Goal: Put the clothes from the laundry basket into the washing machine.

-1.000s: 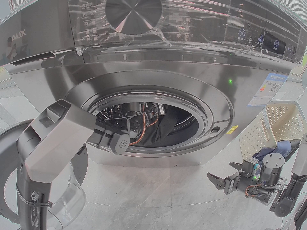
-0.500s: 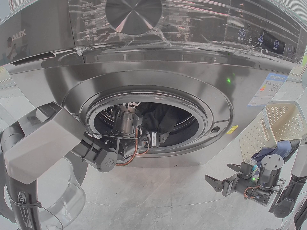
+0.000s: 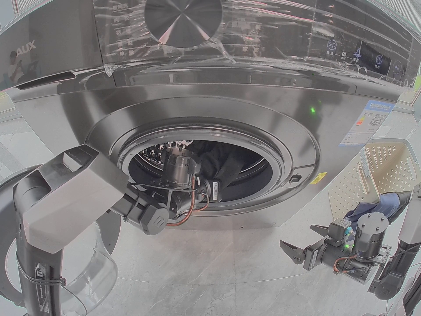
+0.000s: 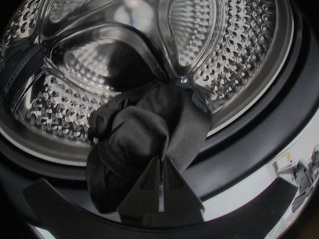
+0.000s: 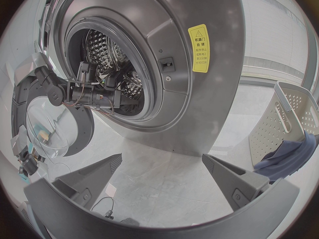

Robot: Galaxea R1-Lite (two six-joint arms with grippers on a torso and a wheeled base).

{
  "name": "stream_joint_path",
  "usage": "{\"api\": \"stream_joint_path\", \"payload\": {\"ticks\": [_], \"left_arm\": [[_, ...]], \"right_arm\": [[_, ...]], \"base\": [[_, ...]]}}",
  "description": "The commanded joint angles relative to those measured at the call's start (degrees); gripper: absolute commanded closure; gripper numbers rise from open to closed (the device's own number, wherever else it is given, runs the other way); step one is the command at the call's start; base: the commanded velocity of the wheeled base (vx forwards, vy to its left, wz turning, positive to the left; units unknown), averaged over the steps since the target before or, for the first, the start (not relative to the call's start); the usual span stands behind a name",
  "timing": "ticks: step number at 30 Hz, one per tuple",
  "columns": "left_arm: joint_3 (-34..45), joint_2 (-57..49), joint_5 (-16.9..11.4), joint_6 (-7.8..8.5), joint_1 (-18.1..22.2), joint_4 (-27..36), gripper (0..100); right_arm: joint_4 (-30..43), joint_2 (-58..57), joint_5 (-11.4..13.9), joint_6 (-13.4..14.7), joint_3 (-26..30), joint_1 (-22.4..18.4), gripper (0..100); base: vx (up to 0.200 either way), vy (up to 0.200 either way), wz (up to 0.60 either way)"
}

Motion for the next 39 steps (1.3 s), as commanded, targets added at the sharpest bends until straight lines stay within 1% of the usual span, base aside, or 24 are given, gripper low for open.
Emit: {"api": "stream_joint_path", "payload": {"ticks": [1, 2, 3, 4, 5, 9, 11, 14, 17, 22, 23, 27, 29, 30, 32, 33, 34, 35, 36, 37, 38, 39], "left_arm": [[-10.56, 4.11, 0.79, -1.37, 0.47, -0.10, 100], [-14.08, 4.82, 1.32, -2.78, 0.73, -0.27, 100], [-14.08, 4.82, 1.32, -2.78, 0.73, -0.27, 100], [-19.35, 5.78, 2.37, -5.15, 1.09, -0.89, 100], [-22.95, 7.10, 3.51, -5.94, 1.35, -1.33, 100], [-32.97, 11.49, 7.56, -5.94, 2.14, -1.50, 100], [-36.93, 13.52, 8.52, -5.94, 2.32, -1.33, 100], [-40.79, 15.54, 8.87, -5.94, 3.02, -1.15, 100], [-41.76, 16.24, 8.87, -5.94, 3.11, -1.24, 100], [-39.65, 14.92, 8.87, -5.94, 3.02, -0.18, 100], [-39.39, 14.66, 8.87, -5.94, 2.93, -0.10, 0], [-36.49, 11.85, 8.87, -6.20, 1.52, 0.78, 0], [-33.50, 9.91, 8.87, -5.85, 1.09, 0.96, 0], [-28.49, 6.92, 8.52, -5.24, 0.56, 1.49, 0], [-20.93, 1.74, 6.85, -4.18, -0.67, 2.19, 0], [-17.41, -0.55, 5.53, -3.66, -1.29, 1.93, 0], [-14.43, -2.22, 4.92, -3.30, -2.25, 1.57, 0], [-14.43, -2.22, 4.92, -3.30, -2.25, 1.57, 0], [-7.66, -5.73, 4.57, -1.81, -4.10, 0.26, 0], [-4.67, -7.40, 4.57, -1.11, -4.72, -0.71, 0], [-1.07, -9.51, 4.48, -0.67, -5.51, -2.12, 0], [-0.45, -9.77, 4.48, -0.67, -5.59, -2.29, 0]], "right_arm": [[-0.04, 0.11, 0.03, 0.02, -0.10, 0.05, 0], [-0.04, 0.11, 0.03, 0.02, -0.10, 0.05, 0], [-0.04, 0.11, 0.03, 0.02, -0.10, 0.05, 0], [-0.04, 0.02, 0.03, 0.02, -0.10, -0.04, 0], [-0.04, 0.02, 0.03, 0.02, -0.19, -0.04, 0], [-0.04, 0.11, 0.12, 0.02, -0.19, 0.05, 0], [-0.04, 0.11, 0.12, 0.02, -0.19, -0.04, 0], [-0.04, 0.11, 0.12, 0.02, -0.19, -0.04, 0], [-0.04, 0.11, 0.12, 0.11, -0.27, -0.13, 0], [-0.04, 0.11, 0.21, 0.02, -0.36, -0.22, 0], [-0.04, 0.11, 0.21, 0.02, -0.36, -0.22, 0], [-0.04, 0.11, 0.21, 0.02, -0.36, -0.13, 0], [-0.04, 0.11, 0.12, 0.02, -0.27, -0.04, 0], [-0.04, 0.11, 0.12, 0.02, -0.01, 0.05, 0], [-0.04, 0.02, 0.03, 0.02, 0.43, 0.05, 0], [-0.04, 0.02, 0.03, 0.02, 0.43, 0.22, 0], [-0.04, 0.02, 0.03, 0.02, 0.52, 0.22, 0], [-0.04, 0.02, 0.03, 0.02, 0.52, 0.22, 0], [-0.04, 0.02, -0.06, 0.02, 0.78, 0.31, 0], [-0.04, -0.06, -0.06, -0.07, 1.13, 0.31, 0], [-0.04, -0.15, -0.06, -0.07, 1.48, 0.40, 0], [-0.04, -0.24, -0.06, -0.07, 1.57, 0.40, 0]], "base": [[0.000, 0.000, 0.00], [0.000, 0.000, 0.00], [0.000, 0.000, 0.00], [0.000, 0.000, 0.00], [0.000, 0.000, 0.00], [0.000, 0.000, 0.00], [0.000, 0.000, 0.00], [0.000, 0.000, 0.00], [0.000, 0.000, 0.00], [0.000, 0.000, 0.00], [0.000, 0.000, 0.00], [0.000, 0.000, 0.00], [0.000, 0.000, 0.00], [0.000, 0.000, 0.00], [0.000, 0.000, 0.00], [0.000, 0.000, 0.00], [0.000, 0.000, 0.00], [0.000, 0.000, 0.00], [0.000, 0.000, 0.00], [0.000, 0.000, 0.00], [0.000, 0.000, 0.00], [0.000, 0.000, 0.00]]}}
